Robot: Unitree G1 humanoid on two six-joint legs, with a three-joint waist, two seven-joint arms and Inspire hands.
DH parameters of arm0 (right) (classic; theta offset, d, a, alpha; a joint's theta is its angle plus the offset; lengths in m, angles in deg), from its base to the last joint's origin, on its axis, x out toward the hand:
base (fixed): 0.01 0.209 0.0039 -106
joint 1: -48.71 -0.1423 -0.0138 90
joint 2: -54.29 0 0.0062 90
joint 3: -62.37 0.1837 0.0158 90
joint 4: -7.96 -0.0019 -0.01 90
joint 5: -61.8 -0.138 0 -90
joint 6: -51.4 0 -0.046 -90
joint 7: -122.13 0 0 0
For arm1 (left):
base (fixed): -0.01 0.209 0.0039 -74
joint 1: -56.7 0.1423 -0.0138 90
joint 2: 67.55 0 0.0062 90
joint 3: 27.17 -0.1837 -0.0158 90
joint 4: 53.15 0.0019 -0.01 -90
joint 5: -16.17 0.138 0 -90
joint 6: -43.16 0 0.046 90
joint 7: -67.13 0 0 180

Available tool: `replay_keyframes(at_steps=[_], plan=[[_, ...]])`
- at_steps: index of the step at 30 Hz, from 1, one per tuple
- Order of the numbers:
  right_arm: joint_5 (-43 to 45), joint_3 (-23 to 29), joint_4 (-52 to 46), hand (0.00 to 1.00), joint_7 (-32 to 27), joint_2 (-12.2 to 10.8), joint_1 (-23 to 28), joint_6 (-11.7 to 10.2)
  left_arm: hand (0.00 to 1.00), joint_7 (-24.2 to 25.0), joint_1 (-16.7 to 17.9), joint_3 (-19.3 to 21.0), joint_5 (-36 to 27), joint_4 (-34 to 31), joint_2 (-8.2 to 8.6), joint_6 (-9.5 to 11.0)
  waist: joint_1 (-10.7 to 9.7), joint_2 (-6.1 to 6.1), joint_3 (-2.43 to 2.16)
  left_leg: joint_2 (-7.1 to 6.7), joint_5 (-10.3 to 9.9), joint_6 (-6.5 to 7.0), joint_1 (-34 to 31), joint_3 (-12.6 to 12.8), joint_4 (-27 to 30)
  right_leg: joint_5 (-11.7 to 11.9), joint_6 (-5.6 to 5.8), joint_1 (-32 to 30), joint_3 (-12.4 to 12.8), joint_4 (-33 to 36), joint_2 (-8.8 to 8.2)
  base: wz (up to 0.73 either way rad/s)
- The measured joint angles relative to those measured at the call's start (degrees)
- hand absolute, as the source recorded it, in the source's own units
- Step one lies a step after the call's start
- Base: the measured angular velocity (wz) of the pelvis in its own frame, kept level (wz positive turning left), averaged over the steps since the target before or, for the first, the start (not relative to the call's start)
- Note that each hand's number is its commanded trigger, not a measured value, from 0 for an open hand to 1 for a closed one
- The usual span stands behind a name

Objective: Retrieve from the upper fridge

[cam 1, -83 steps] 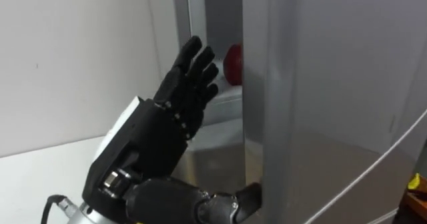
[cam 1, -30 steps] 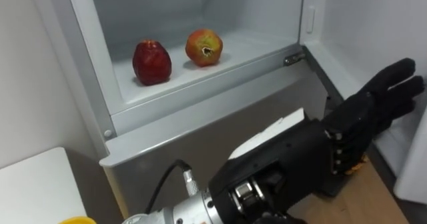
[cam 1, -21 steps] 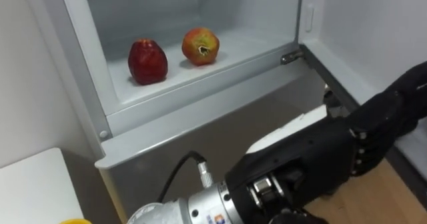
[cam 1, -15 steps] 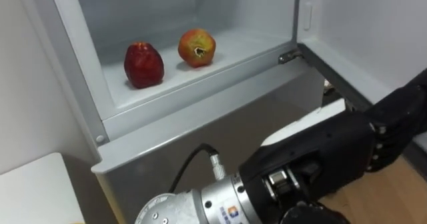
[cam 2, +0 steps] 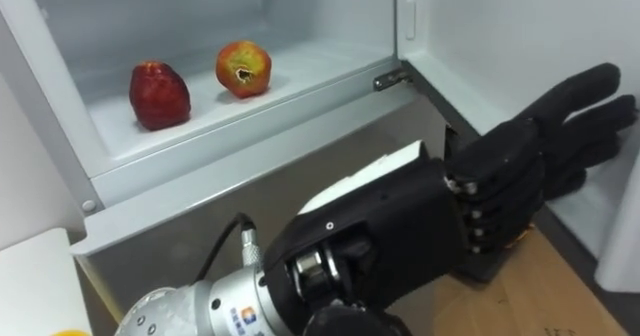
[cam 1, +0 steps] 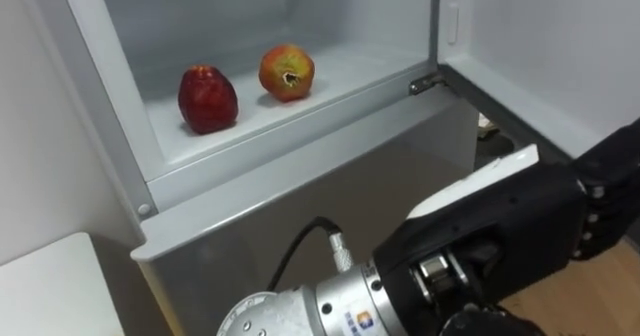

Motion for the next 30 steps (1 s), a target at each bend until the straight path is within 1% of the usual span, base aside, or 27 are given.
replay_keyframes(at_steps=[2,4,5,6,7,8,9,10,11,12,13,14,15,16,17,18,19,20,21,22,23,24,25,27,28,29,30], plan=[[0.96,0.12,0.10,0.00,-0.06,0.00,-0.39,-0.09,0.00,-0.21,0.02,0.08,0.94,-0.03,-1.53,0.11,0.59,-0.12,0.08,0.00,0.00,0.00,-0.06,-0.09,-0.10,0.00,-0.01,-0.04,-0.07,0.03,0.01,0.02],[1.10,0.58,0.17,0.00,-0.68,0.04,-0.35,-0.47,0.00,-0.57,0.15,0.64,2.05,-0.89,-2.67,0.16,2.31,-0.24,0.16,0.02,0.00,-0.01,-0.01,-0.17,-0.11,0.02,-0.03,0.00,-0.01,0.04,0.05,-0.03],[1.10,0.59,0.25,0.00,-1.12,0.04,-0.16,-0.66,0.00,-0.55,0.60,1.61,3.21,-1.50,-4.05,0.16,3.60,-0.32,0.22,0.04,0.01,-0.01,0.25,-0.26,-0.13,0.05,-0.08,0.14,0.02,0.04,0.09,0.00],[1.29,0.67,0.24,0.00,-1.17,0.04,0.01,-0.65,0.00,-0.56,1.57,3.34,4.05,-1.71,-5.92,0.17,4.77,-0.43,0.31,0.07,0.01,-0.01,0.42,-0.61,-0.16,0.09,-0.15,0.76,-0.12,0.05,0.11,0.00],[1.56,0.84,0.23,0.00,-1.12,0.03,0.19,-0.65,0.00,-0.55,2.22,4.42,5.05,-1.86,-7.00,0.11,5.42,-0.47,0.33,0.09,0.02,-0.04,0.43,-0.76,-0.16,0.13,-0.18,1.01,-0.23,-0.03,0.12,0.07],[2.56,2.42,0.10,0.00,-1.09,0.00,0.42,-0.74,0.00,-0.52,4.09,7.63,6.21,-2.84,-9.62,-0.17,6.66,-0.47,0.33,0.12,0.03,-0.06,0.48,-0.86,-0.13,0.14,-0.21,1.15,-0.52,-0.04,0.16,0.12],[3.15,3.44,-0.18,0.00,-1.17,0.00,0.84,-1.12,0.00,-0.79,6.70,12.28,6.25,-4.48,-12.43,-0.64,7.68,-0.49,0.32,0.13,0.07,-0.12,0.47,-1.64,-0.12,0.18,-0.28,1.17,-0.79,-0.05,0.16,0.15],[3.22,3.92,-0.28,0.00,-1.18,0.00,1.14,-1.31,0.00,-1.18,8.02,14.54,6.30,-5.45,-13.80,-0.69,8.30,-0.56,0.33,0.15,0.11,-0.17,0.47,-1.83,-0.12,0.19,-0.31,1.17,-1.11,-0.07,0.15,0.24],[3.62,5.36,-0.43,0.00,-1.18,-0.01,1.78,-1.58,0.00,-2.12,10.65,19.38,8.40,-7.25,-15.99,-0.70,9.82,-0.61,0.35,0.17,0.13,-0.21,0.15,-2.50,-0.09,0.19,-0.39,1.18,-1.77,-0.18,0.14,0.27],[4.12,6.32,-0.50,0.00,-1.39,-0.02,2.42,-1.67,0.00,-3.44,12.30,23.95,10.79,-8.37,-17.27,-0.69,11.49,-0.74,0.17,0.15,0.13,-0.21,-0.28,-3.35,0.06,0.22,-0.44,0.94,-2.24,-0.23,0.09,0.27],[4.67,6.83,-0.52,0.00,-1.53,-0.04,2.75,-1.69,0.00,-4.20,12.79,25.92,11.22,-8.50,-17.55,-0.71,12.72,-0.79,0.17,0.15,0.14,-0.23,-0.44,-3.37,0.06,0.21,-0.46,0.90,-2.62,-0.26,0.02,0.27],[5.53,7.01,-0.66,0.00,-1.83,-0.13,3.23,-1.62,0.00,-6.11,14.25,29.90,12.00,-9.40,-17.61,-0.71,14.34,-0.93,0.10,0.14,0.15,-0.25,-0.73,-3.78,0.08,0.19,-0.49,0.90,-3.30,-0.39,-0.07,0.31],[6.14,7.08,-1.17,0.00,-1.79,-0.26,3.88,-1.70,0.00,-7.95,15.81,33.80,12.31,-10.62,-17.60,-0.59,15.71,-1.03,-0.25,0.08,0.16,-0.25,-1.06,-4.89,0.23,0.19,-0.50,1.07,-4.03,-0.84,-0.20,0.37],[6.30,7.16,-1.17,0.00,-1.78,-0.33,4.09,-1.76,0.00,-8.79,16.41,35.45,12.31,-10.98,-17.60,-0.53,16.15,-1.06,-0.32,0.04,0.16,-0.25,-1.10,-5.31,0.41,0.19,-0.50,1.21,-4.72,-1.15,-0.32,0.48],[6.48,7.59,-1.35,0.00,-1.82,-0.42,4.45,-1.77,0.00,-10.72,17.19,38.00,12.32,-11.47,-17.55,-0.45,16.89,-1.53,-0.30,-0.09,0.16,-0.25,-1.03,-6.64,0.70,0.16,-0.48,1.86,-5.88,-1.30,-0.56,0.47],[6.83,8.07,-1.69,0.00,-2.06,-0.55,4.55,-1.81,0.00,-12.62,17.72,39.91,13.13,-12.05,-17.52,-0.33,17.92,-1.78,-0.65,-0.12,0.16,-0.25,-1.00,-7.26,0.74,0.15,-0.47,2.22,-6.53,-1.32,-0.62,0.40],[7.12,8.05,-1.72,0.00,-2.41,-0.66,4.54,-1.83,0.00,-13.48,17.83,40.77,13.66,-12.27,-17.51,-0.04,18.50,-2.01,-0.69,-0.13,0.16,-0.25,-0.93,-7.69,0.76,0.14,-0.46,2.40,-6.75,-1.35,-0.62,0.27],[8.04,8.06,-1.78,0.00,-3.11,-0.87,4.46,-1.93,0.00,-15.35,18.01,42.41,15.07,-12.35,-17.52,0.85,19.53,-2.48,-0.67,-0.14,0.16,-0.25,-0.76,-7.99,0.84,0.15,-0.47,3.00,-7.14,-1.76,-0.63,0.12],[8.68,8.11,-2.02,0.00,-3.76,-0.88,4.46,-2.05,0.00,-17.41,18.86,44.48,15.88,-12.51,-17.52,1.44,20.71,-2.61,-0.86,-0.15,0.15,-0.25,-0.64,-8.05,0.88,0.16,-0.48,3.59,-7.25,-2.07,-0.63,0.10],[9.00,8.24,-2.19,0.00,-4.05,-0.83,4.49,-2.19,0.00,-18.53,19.44,45.62,16.40,-12.65,-17.53,1.69,20.99,-2.58,-0.84,-0.15,0.15,-0.25,-0.48,-8.09,0.91,0.16,-0.48,3.88,-7.51,-2.13,-0.65,0.06],[9.33,9.16,-2.74,0.00,-4.56,-0.83,4.81,-2.38,0.00,-21.06,20.78,47.95,17.44,-13.01,-17.52,1.86,22.14,-2.29,-0.92,-0.16,0.15,-0.25,-0.23,-8.15,0.90,0.16,-0.48,4.07,-7.81,-2.13,-0.70,0.06],[9.68,9.21,-3.05,0.00,-5.23,-0.84,4.99,-2.38,0.00,-23.16,21.72,50.35,17.43,-13.07,-17.52,2.01,22.66,-1.97,-0.92,-0.18,0.15,-0.25,-0.06,-8.19,0.91,0.15,-0.48,4.08,-7.85,-2.14,-0.71,0.06],[10.11,9.21,-3.08,0.00,-5.43,-0.86,4.99,-2.38,0.00,-24.29,21.88,51.45,17.42,-13.07,-17.51,2.02,23.13,-1.79,-0.88,-0.19,0.15,-0.25,-0.07,-8.24,0.91,0.15,-0.48,4.05,-7.86,-2.14,-0.71,0.00],[10.47,9.35,-4.15,0.00,-5.43,-0.89,5.10,-2.36,0.00,-28.15,23.19,56.18,17.28,-13.47,-17.44,2.88,24.34,-1.17,-0.67,-0.62,0.17,-0.25,-0.50,-9.45,0.91,0.01,-0.51,3.94,-8.75,-2.16,-1.01,0.15],[10.73,9.72,-4.55,0.00,-5.43,-0.91,5.44,-2.38,0.00,-28.93,23.90,57.40,17.29,-13.65,-17.26,3.25,24.37,-1.36,-0.50,-0.89,0.18,-0.24,-0.59,-9.67,0.92,-0.07,-0.48,3.86,-8.85,-2.11,-1.10,0.22],[11.48,10.76,-5.17,0.00,-5.43,-1.03,6.14,-2.36,0.00,-30.87,25.45,59.61,17.36,-13.90,-16.71,3.90,24.73,-0.98,-0.76,-0.93,0.26,-0.15,-0.61,-10.13,0.98,-0.28,-0.37,3.87,-9.08,-1.97,-1.31,0.19],[11.95,11.56,-5.91,0.00,-5.55,-1.34,6.57,-2.31,0.00,-33.05,26.81,61.47,17.73,-13.90,-16.29,4.47,25.07,-0.81,-0.80,-1.05,0.31,-0.06,-0.50,-10.55,1.15,-0.70,-0.23,3.92,-9.35,-1.75,-1.55,0.19]])
